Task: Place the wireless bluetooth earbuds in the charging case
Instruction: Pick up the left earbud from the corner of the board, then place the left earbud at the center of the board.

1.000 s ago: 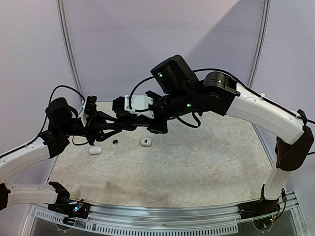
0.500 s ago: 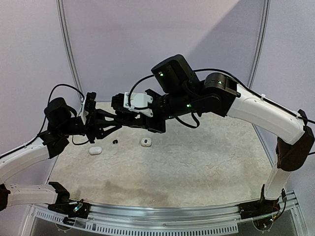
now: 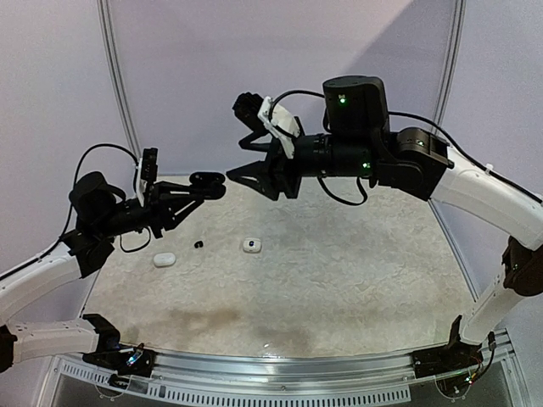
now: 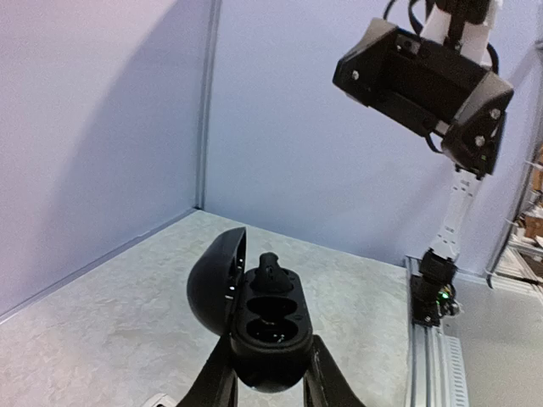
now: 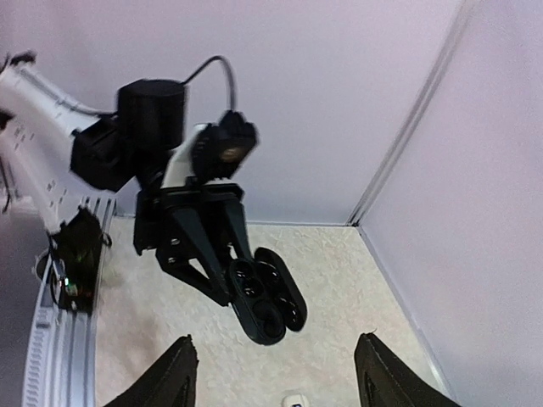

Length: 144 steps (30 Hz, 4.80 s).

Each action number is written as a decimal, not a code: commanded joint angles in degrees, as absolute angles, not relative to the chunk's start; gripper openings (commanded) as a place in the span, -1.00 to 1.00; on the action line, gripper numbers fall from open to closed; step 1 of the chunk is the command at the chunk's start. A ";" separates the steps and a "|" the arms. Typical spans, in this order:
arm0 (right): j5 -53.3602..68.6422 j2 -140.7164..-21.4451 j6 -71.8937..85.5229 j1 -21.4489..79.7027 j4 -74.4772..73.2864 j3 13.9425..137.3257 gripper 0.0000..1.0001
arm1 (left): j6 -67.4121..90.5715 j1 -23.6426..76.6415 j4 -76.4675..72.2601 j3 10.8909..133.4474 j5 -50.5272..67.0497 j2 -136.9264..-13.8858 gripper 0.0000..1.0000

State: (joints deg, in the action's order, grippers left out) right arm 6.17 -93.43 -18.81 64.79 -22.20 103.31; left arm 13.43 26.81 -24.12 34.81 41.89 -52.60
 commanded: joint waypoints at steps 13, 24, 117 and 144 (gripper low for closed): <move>-2.52 -132.46 12.67 60.77 -8.65 120.72 0.97 | 13.60 10.45 -9.30 35.30 16.84 -42.65 -1.00; -10.85 -158.52 16.93 62.60 2.44 138.79 0.80 | 15.58 9.49 -10.86 32.16 20.21 -40.66 -1.00; -1.96 -116.44 4.09 67.22 8.72 67.37 -0.93 | 16.14 6.85 -13.14 31.67 27.63 -46.05 -1.00; -0.72 -106.09 9.43 69.38 -7.35 59.87 -0.43 | 16.43 6.85 -14.47 31.99 28.56 -47.76 -1.00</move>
State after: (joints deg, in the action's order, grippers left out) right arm -2.72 -108.75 9.15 69.12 -4.08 59.29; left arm 16.73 7.42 -13.02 32.05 27.94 -47.33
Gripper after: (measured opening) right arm 0.265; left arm 0.231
